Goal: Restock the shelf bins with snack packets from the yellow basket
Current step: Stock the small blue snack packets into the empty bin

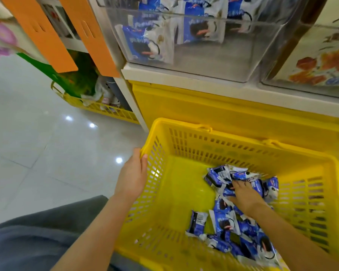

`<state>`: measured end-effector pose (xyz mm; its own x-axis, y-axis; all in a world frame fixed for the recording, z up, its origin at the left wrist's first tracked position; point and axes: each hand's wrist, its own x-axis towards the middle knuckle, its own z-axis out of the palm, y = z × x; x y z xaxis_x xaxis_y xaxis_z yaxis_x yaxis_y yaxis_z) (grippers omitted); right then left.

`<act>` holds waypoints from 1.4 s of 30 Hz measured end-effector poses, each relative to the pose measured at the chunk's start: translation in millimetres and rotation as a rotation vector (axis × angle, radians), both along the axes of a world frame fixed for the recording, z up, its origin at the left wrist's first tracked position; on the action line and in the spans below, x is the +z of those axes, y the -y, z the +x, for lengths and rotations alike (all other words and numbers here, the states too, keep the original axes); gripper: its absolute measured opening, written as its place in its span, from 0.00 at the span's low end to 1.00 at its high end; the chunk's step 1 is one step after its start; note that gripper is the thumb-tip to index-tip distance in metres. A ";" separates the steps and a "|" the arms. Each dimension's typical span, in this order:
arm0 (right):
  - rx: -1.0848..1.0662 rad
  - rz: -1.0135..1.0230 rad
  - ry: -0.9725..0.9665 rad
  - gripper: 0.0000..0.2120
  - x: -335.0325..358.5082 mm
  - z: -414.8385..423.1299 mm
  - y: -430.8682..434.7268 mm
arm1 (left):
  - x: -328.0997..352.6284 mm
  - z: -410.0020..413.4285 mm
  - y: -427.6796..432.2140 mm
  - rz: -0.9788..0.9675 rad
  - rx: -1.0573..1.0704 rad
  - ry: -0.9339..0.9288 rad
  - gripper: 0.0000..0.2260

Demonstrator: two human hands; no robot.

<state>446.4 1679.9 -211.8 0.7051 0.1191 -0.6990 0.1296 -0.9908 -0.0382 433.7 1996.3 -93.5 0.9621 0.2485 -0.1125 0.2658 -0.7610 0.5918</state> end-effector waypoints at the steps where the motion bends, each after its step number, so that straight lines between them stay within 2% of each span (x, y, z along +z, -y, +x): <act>1: -0.006 0.008 0.002 0.33 -0.3 -0.7 -0.2 | -0.2 -0.4 -0.1 -0.001 -0.003 0.001 0.09; 5: -0.044 -0.033 0.018 0.32 -2.7 -1.7 -0.3 | 0.1 -1.1 0.6 0.011 0.005 0.003 0.09; 8: 0.041 -0.141 0.082 0.29 -0.8 -4.8 1.4 | 0.0 -2.0 1.7 0.033 0.006 -0.002 0.10; 10: 0.067 -0.110 0.141 0.28 1.1 -9.3 2.4 | 1.4 -2.1 3.2 0.051 0.021 -0.017 0.11; 13: -0.047 0.068 0.195 0.22 12.7 -15.7 -1.0 | 6.1 -1.9 8.5 0.152 0.047 -0.024 0.12; 15: -0.196 0.235 0.200 0.22 29.8 -19.4 -8.9 | 10.4 -3.5 18.2 0.245 0.063 0.078 0.13; 17: -0.355 0.446 0.196 0.24 47.9 -21.9 -18.0 | 16.0 -9.3 37.7 0.213 0.043 0.184 0.14; 19: -0.512 0.689 0.130 0.24 71.6 -23.7 -31.8 | 15.9 -20.6 62.6 0.026 0.008 0.167 0.14; 20: -0.577 0.787 0.096 0.21 84.9 -25.6 -40.3 | 15.2 -27.9 76.3 -0.138 0.007 0.090 0.14; 22: -0.653 0.926 0.066 0.07 107.3 -33.4 -56.5 | 16.5 -42.8 100.0 -0.523 0.050 -0.134 0.15; 23: -0.655 0.969 0.063 0.04 115.3 -37.8 -64.4 | 17.9 -49.4 109.4 -0.721 0.075 -0.234 0.14; 25: -0.625 1.029 0.043 0.09 126.5 -48.1 -74.7 | 17.0 -60.6 120.2 -0.971 0.104 -0.322 0.10; 27: -0.599 1.059 0.009 0.11 133.5 -57.1 -75.4 | 13.4 -67.9 121.2 -1.027 0.149 -0.310 0.08; 29: -0.601 1.039 0.009 0.15 133.1 -57.4 -64.8 | 12.9 -71.6 119.2 -1.017 0.188 -0.301 0.09; 31: -0.672 0.995 0.037 0.14 123.3 -52.5 -45.1 | 13.4 -73.7 118.5 -1.002 0.226 -0.312 0.09; 34: -0.638 0.721 0.098 0.14 87.4 -48.5 -5.0 | 12.9 -74.7 118.2 -0.970 0.261 -0.339 0.06; 36: -0.616 0.568 -0.006 0.19 60.7 -51.8 18.2 | 8.8 -74.5 117.8 -0.955 0.264 -0.352 0.04; 38: -0.615 0.503 -0.090 0.25 40.6 -57.4 29.1 | 3.6 -75.0 119.0 -0.956 0.268 -0.376 0.03; 40: -0.496 0.445 -0.059 0.29 28.1 -60.0 31.7 | -1.0 -75.0 120.6 -0.938 0.277 -0.404 0.03; 42: -0.288 0.365 -0.038 0.33 20.0 -58.3 30.5 | -5.6 -74.6 122.1 -0.912 0.281 -0.416 0.08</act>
